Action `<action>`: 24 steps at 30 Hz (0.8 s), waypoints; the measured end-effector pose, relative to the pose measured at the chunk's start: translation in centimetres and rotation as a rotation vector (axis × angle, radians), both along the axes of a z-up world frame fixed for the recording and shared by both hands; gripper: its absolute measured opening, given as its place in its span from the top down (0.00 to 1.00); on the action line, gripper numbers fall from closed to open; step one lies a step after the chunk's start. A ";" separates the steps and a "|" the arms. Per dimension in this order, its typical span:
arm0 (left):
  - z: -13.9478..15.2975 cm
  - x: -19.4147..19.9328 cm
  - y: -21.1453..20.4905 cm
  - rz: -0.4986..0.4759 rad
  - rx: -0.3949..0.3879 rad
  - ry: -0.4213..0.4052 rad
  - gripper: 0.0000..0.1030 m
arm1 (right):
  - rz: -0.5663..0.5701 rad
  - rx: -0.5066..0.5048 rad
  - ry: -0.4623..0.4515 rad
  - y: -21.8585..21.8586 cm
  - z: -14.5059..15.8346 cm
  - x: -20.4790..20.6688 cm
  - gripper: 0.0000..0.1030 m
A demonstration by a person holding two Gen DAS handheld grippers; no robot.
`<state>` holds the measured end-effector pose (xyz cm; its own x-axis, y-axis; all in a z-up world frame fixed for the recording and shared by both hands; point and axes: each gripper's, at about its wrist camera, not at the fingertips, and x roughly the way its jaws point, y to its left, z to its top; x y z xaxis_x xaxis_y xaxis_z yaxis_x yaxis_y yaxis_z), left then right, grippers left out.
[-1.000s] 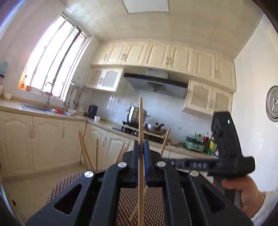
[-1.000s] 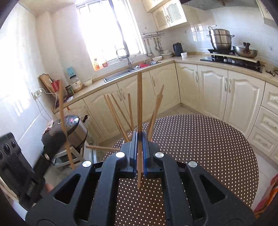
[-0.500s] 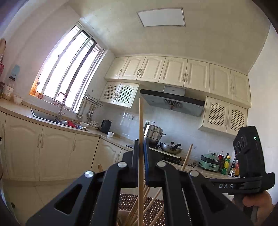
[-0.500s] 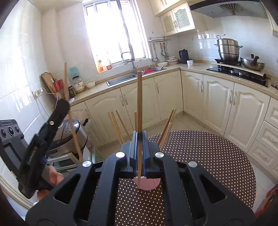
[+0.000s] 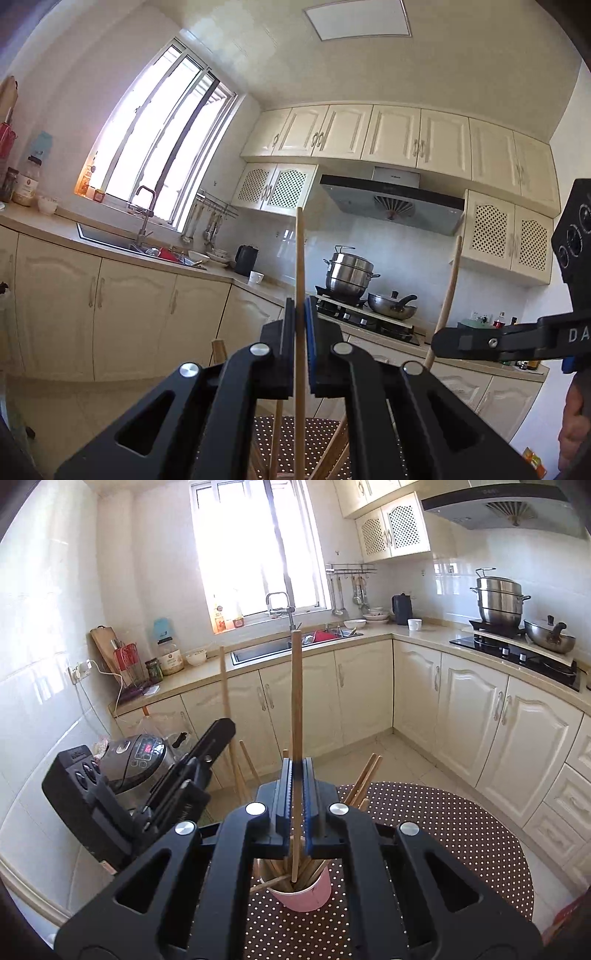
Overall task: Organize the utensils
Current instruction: 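Lower both held chopsticks into the pink cup, then open both grippers to release the chopsticks into the cup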
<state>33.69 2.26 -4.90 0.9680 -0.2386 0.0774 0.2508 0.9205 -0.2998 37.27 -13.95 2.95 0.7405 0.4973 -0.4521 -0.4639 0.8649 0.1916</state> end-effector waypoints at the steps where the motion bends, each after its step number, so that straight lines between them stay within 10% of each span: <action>1: -0.3 0.3 -0.1 -0.001 0.004 0.007 0.94 | 0.003 -0.001 0.006 0.1 -0.2 0.1 0.95; 18: -3.5 0.3 -0.6 -0.054 0.085 0.143 0.93 | 0.019 -0.028 0.106 1.3 -4.9 0.4 0.95; 20: -3.5 -0.2 -0.4 -0.057 0.092 0.147 0.72 | 0.018 -0.031 0.120 1.6 -5.5 0.3 0.95; 24: -3.3 -1.1 -0.1 -0.067 0.097 0.154 0.68 | 0.020 -0.039 0.144 2.1 -6.6 0.3 0.94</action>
<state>32.54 2.16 -8.19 0.9482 -0.3024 -0.0968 0.2710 0.9296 -0.2498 37.55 -11.87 -3.62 0.6566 0.4910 -0.5726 -0.4509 0.8641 0.2238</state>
